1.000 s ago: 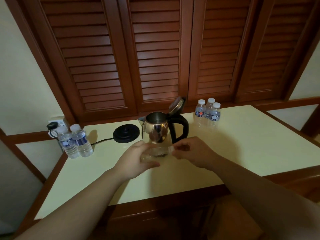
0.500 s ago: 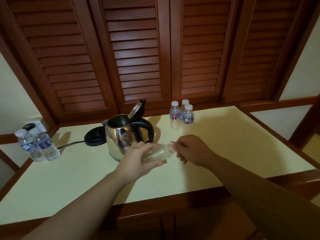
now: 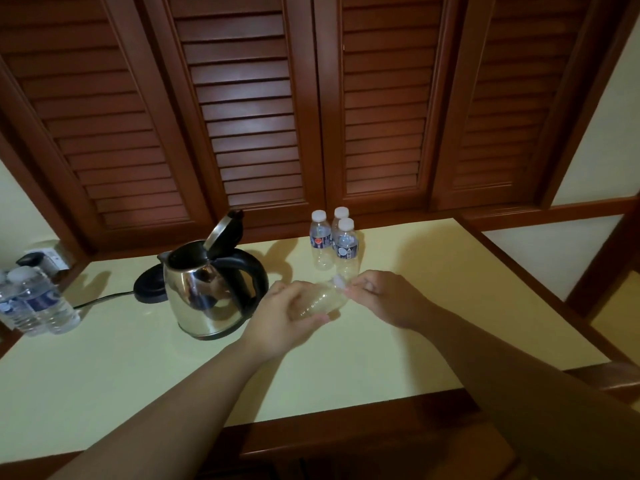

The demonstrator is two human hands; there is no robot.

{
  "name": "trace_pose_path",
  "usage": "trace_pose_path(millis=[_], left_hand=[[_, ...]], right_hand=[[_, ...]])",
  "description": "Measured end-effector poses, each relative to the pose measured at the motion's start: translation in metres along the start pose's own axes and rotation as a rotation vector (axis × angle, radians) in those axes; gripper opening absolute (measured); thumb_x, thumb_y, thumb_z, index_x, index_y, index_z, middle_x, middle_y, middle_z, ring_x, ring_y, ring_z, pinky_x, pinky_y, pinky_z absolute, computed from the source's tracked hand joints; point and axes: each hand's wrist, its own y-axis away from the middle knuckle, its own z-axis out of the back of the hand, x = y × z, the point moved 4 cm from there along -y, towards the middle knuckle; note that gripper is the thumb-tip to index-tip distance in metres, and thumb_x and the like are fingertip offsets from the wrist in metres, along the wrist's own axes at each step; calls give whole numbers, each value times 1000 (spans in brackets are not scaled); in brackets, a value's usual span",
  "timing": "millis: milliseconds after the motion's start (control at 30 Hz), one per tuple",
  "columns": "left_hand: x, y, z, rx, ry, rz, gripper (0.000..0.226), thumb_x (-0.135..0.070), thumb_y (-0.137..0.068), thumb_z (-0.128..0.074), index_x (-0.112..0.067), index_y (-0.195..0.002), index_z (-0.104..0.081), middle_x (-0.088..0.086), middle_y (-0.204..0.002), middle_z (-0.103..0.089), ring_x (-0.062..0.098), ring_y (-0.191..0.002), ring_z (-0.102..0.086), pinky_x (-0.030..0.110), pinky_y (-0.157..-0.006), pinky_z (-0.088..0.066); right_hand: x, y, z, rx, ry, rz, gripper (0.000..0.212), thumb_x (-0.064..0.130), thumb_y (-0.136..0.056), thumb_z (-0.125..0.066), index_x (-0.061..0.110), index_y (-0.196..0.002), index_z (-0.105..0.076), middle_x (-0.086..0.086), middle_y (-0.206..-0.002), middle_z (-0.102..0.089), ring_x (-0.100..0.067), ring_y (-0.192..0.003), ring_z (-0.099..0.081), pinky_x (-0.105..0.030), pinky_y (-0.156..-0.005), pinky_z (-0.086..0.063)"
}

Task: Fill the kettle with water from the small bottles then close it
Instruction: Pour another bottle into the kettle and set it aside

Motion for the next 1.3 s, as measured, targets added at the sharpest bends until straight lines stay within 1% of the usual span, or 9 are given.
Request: trace_pose_path(millis=[100, 167, 233, 333, 433, 600, 833, 1133, 1300], left_hand=[[-2, -16, -7, -85, 192, 130, 36, -36, -81, -88, -30, -111, -70, -13, -98, -66, -7, -83, -64, 6, -67, -45], [0, -27, -12, -133, 303, 188, 36, -28, -82, -87, -23, -112, -68, -12, -95, -66, -17, -75, -62, 4, -64, -46], [2, -37, -17, -168, 355, 221, 41, -26, -83, -87, -20, -117, -65, -11, -97, -66, -18, -75, -62, 3, -67, -46], [10, -52, -25, -212, 401, 269, 45, -29, -81, -88, -24, -118, -62, -8, -102, -70, -2, -84, -69, 8, -71, -48], [16, -68, -30, -220, 386, 307, 52, -35, -81, -88, -26, -125, -62, -10, -110, -70, 5, -97, -68, 19, -79, -51], [13, -93, -34, -219, 302, 341, 63, -26, -82, -88, -25, -138, -58, -5, -110, -68, 14, -99, -68, 28, -81, -53], [17, -112, -38, -278, 234, 403, 51, -31, -79, -86, -23, -116, -53, -5, -104, -72, 17, -91, -73, 41, -84, -61], [16, -102, -39, -213, 181, 401, 54, -32, -78, -88, -19, -114, -51, -14, -91, -63, 19, -93, -68, 34, -82, -53], [29, -53, -37, -94, 10, 256, 44, -53, -77, -84, -30, -109, -62, -11, -107, -69, 7, -96, -66, 27, -87, -55]], right_hand=[[-31, -5, 5, -72, -21, -139, 71, 80, -88, -37, 12, -79, -57, 0, -78, -64, -26, -86, -63, -37, -76, -44], [-53, -9, 0, -86, 30, -188, 67, 76, -89, -50, 14, -103, -69, -4, -107, -72, -28, -111, -64, -38, -92, -46], [-67, -10, -9, -67, 132, -191, 82, 75, -85, -61, 18, -144, -57, -5, -150, -55, -24, -141, -46, -35, -116, -35], [-75, -10, -24, -4, 327, -148, 95, 83, -84, -52, 29, -160, -34, -6, -170, -22, -24, -157, -14, -39, -127, -12], [-78, -10, -33, 18, 455, -129, 98, 90, -82, -31, 35, -162, -23, -4, -173, -7, -23, -159, 0, -44, -128, -1], [-83, -11, -33, 29, 459, -146, 99, 92, -81, -28, 36, -163, -19, -1, -174, -3, -20, -159, 4, -43, -128, 3], [-85, -13, -34, 26, 466, -157, 100, 93, -79, -26, 39, -162, -19, 2, -174, -1, -18, -159, 6, -42, -128, 3], [-81, -11, -34, -7, 467, -141, 99, 94, -79, -26, 39, -161, -21, 1, -173, -6, -19, -159, 2, -42, -128, 1], [-75, -9, -34, -68, 474, -115, 102, 95, -76, -25, 36, -159, -32, -2, -171, -19, -22, -157, -12, -42, -127, -8]])
